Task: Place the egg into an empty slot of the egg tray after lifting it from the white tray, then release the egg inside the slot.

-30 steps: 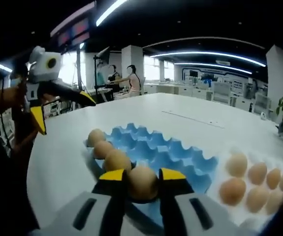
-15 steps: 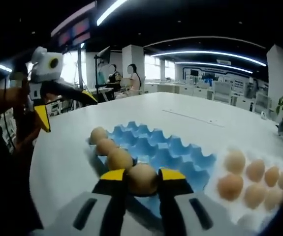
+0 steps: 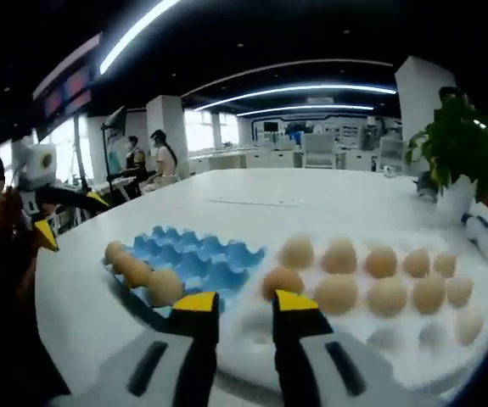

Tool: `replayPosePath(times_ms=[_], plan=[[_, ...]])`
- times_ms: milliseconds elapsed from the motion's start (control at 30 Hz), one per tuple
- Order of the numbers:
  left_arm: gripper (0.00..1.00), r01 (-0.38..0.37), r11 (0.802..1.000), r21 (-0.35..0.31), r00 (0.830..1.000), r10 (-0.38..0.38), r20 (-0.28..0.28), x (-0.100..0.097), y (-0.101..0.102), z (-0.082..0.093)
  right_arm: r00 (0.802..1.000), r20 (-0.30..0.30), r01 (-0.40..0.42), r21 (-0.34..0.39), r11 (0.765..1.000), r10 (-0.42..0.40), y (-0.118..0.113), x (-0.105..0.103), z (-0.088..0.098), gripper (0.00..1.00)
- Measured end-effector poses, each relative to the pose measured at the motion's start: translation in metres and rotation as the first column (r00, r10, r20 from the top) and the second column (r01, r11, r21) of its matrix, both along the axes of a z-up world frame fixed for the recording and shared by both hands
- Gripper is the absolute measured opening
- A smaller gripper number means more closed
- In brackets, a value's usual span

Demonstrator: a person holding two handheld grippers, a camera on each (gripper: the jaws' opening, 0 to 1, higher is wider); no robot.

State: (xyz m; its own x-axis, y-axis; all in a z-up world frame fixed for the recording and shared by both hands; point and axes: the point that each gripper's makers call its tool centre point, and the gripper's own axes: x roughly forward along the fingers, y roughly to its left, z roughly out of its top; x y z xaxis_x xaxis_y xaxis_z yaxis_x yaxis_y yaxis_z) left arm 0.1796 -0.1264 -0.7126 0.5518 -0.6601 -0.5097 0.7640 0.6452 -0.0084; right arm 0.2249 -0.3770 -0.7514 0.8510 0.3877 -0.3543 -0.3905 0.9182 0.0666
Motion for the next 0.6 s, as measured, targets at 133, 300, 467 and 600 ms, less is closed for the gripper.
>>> replayPosePath(times_ms=[133, 300, 467, 600], plan=[[0.9, -0.009, 1.0, -0.004, 1.0, 0.009, 0.0, 0.001, 0.001, 0.001, 0.99, 0.028, 0.136, -0.037, 0.99, -0.135, -0.045, 0.003, 0.005, 0.25], [0.89, -0.005, 1.0, -0.002, 1.0, 0.005, 0.002, 0.001, 0.001, 0.001, 0.938, 0.075, 0.344, -0.086, 0.935, -0.339, -0.111, 0.003, 0.013, 0.25], [0.89, 0.0, 1.0, -0.002, 1.0, 0.0, 0.004, 0.001, 0.0, 0.001, 0.808, 0.082, 0.588, -0.045, 0.807, -0.584, -0.193, -0.006, 0.015, 0.25], [0.89, 0.004, 1.0, 0.001, 1.0, -0.004, 0.004, 0.001, 0.0, 0.001, 0.78, 0.039, 0.626, -0.061, 0.778, -0.625, -0.22, -0.009, 0.0, 0.25]])
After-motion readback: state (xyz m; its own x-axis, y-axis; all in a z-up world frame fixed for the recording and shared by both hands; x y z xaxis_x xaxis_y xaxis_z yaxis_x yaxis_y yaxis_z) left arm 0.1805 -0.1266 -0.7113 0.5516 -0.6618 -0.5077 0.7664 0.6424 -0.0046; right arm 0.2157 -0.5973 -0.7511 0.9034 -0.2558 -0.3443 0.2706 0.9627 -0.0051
